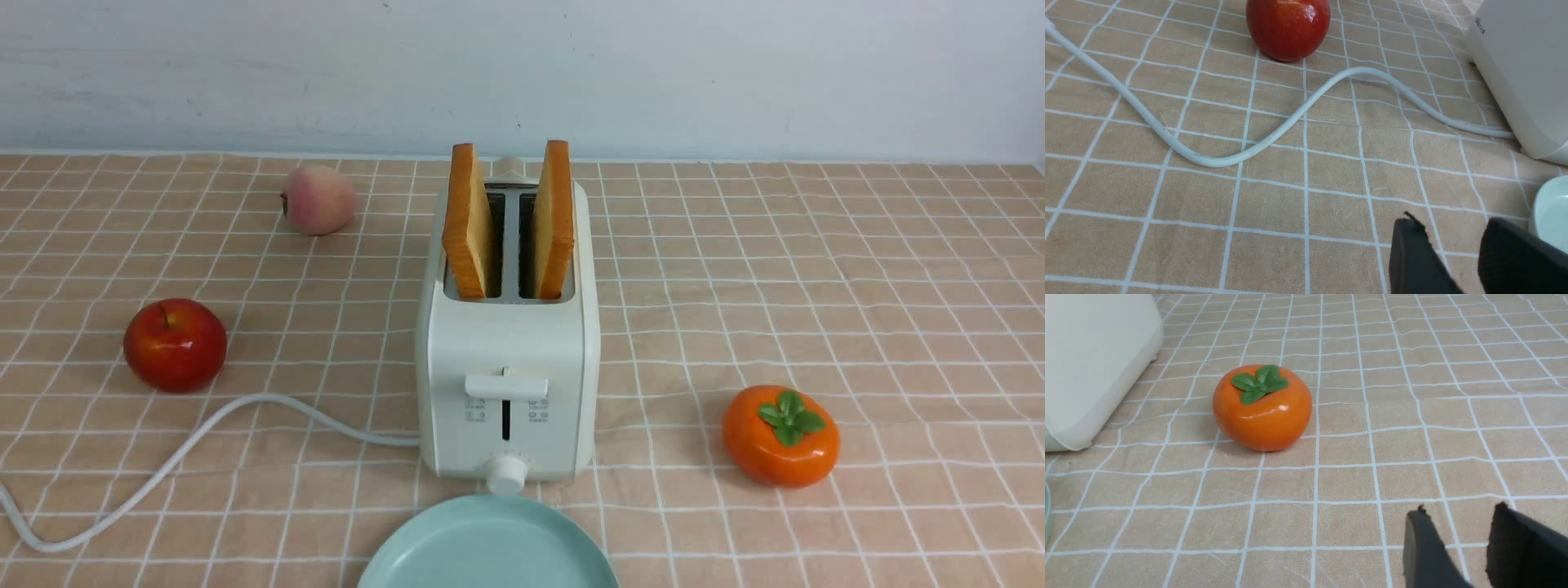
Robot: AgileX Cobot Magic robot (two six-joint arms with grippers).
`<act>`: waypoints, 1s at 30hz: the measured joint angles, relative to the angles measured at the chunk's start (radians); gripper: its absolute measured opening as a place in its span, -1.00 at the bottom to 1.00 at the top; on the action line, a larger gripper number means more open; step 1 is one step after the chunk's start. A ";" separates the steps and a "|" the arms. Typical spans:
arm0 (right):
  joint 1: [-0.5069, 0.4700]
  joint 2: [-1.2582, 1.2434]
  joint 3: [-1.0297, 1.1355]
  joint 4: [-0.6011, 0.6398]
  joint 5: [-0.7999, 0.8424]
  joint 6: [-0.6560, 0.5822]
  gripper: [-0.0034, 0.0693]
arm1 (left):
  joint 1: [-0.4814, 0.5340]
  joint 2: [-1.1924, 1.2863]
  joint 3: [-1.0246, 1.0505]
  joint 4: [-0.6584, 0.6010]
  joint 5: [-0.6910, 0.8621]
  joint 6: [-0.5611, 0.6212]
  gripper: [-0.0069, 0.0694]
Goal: Take toasted bread from bread machine on light coffee tablecloth place on plate.
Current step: 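Reach for a toast slice standing in the toaster with the left gripper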
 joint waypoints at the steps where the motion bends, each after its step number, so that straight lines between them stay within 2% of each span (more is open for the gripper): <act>1: 0.000 0.000 0.000 0.000 0.000 0.000 -0.25 | 0.000 0.000 0.000 0.000 0.000 0.000 -0.19; 25: 0.000 0.000 0.000 0.001 0.000 0.000 -0.25 | 0.000 0.000 0.000 0.016 -0.003 0.000 -0.19; 27: 0.000 0.000 0.000 0.001 0.000 0.000 -0.25 | 0.000 0.000 0.000 0.004 -0.013 0.000 -0.19; 30: 0.000 0.000 0.000 0.006 -0.006 0.000 -0.25 | 0.000 0.000 0.000 -0.141 -0.062 0.000 -0.19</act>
